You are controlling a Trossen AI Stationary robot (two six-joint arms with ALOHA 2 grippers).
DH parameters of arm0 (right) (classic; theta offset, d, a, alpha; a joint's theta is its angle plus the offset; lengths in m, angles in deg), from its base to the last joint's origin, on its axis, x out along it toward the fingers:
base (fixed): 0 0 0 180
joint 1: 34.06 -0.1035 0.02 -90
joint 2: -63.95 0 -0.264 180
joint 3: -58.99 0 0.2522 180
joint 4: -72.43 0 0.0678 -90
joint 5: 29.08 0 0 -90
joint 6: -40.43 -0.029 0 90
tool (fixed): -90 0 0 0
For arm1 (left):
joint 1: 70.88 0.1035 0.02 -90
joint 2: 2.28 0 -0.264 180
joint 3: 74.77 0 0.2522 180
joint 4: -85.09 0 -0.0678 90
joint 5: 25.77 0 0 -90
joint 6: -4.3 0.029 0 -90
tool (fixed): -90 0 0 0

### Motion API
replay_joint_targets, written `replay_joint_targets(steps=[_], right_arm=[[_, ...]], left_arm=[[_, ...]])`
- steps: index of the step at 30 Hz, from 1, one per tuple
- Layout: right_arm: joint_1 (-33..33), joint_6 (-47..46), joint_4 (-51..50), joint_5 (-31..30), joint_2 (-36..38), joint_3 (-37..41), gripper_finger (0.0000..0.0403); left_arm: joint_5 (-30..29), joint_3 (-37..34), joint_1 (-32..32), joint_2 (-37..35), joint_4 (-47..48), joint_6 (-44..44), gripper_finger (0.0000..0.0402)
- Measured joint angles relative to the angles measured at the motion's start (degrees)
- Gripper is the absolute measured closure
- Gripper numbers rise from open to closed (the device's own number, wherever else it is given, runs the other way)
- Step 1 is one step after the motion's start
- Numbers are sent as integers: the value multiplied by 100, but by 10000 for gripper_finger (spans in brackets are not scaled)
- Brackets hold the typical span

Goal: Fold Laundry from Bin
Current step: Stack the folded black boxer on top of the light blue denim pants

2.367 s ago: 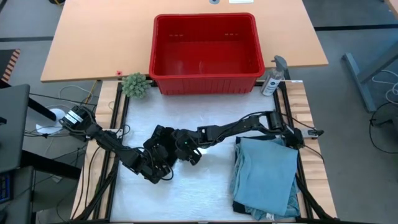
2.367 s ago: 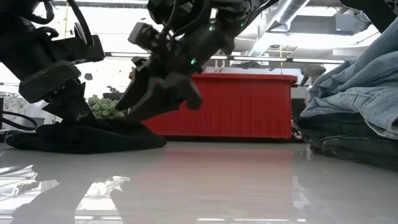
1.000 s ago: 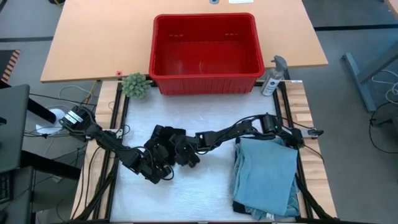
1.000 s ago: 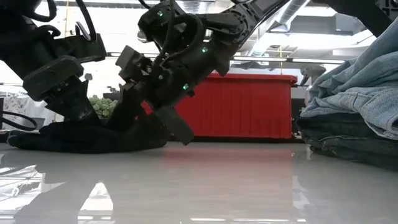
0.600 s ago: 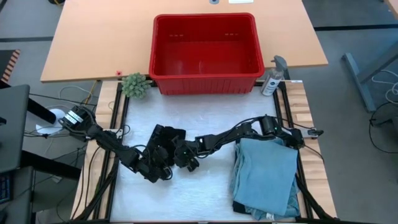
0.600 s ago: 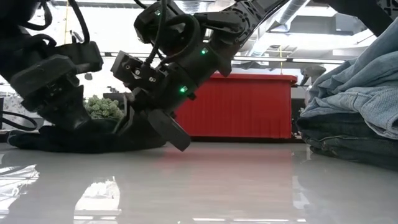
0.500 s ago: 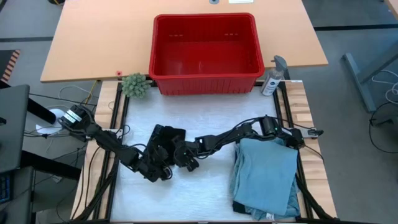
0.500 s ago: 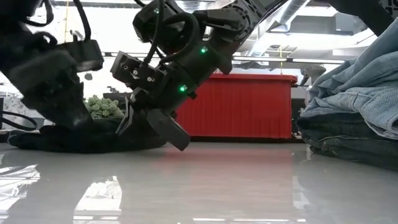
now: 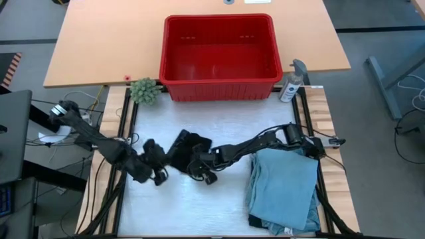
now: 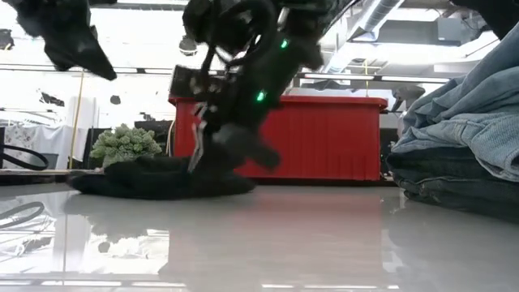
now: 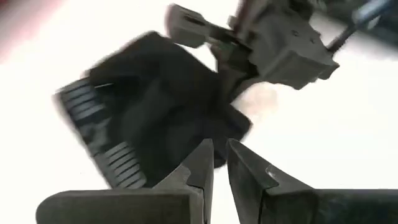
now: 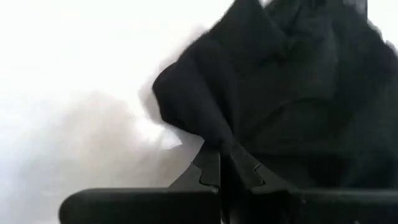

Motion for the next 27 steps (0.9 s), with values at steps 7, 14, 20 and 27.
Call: replay_joint_targets(steps=[7, 14, 20, 27], right_arm=[[129, -1074, -732, 207, 1272, -10, 379], [346, -2268, -1613, 181, 2673, -23, 379], [400, -2826, -2317, -57, 3406, -15, 379], [406, -3034, -3713, -418, 3992, -17, 379]], left_arm=[[-832, 31, 10, -1117, 194, -36, 372], [-1332, 31, 33, -1672, 184, 271, 372], [-1659, 31, 33, -1744, 121, 626, 372], [-1741, 28, 113, -1722, 76, 782, 372]])
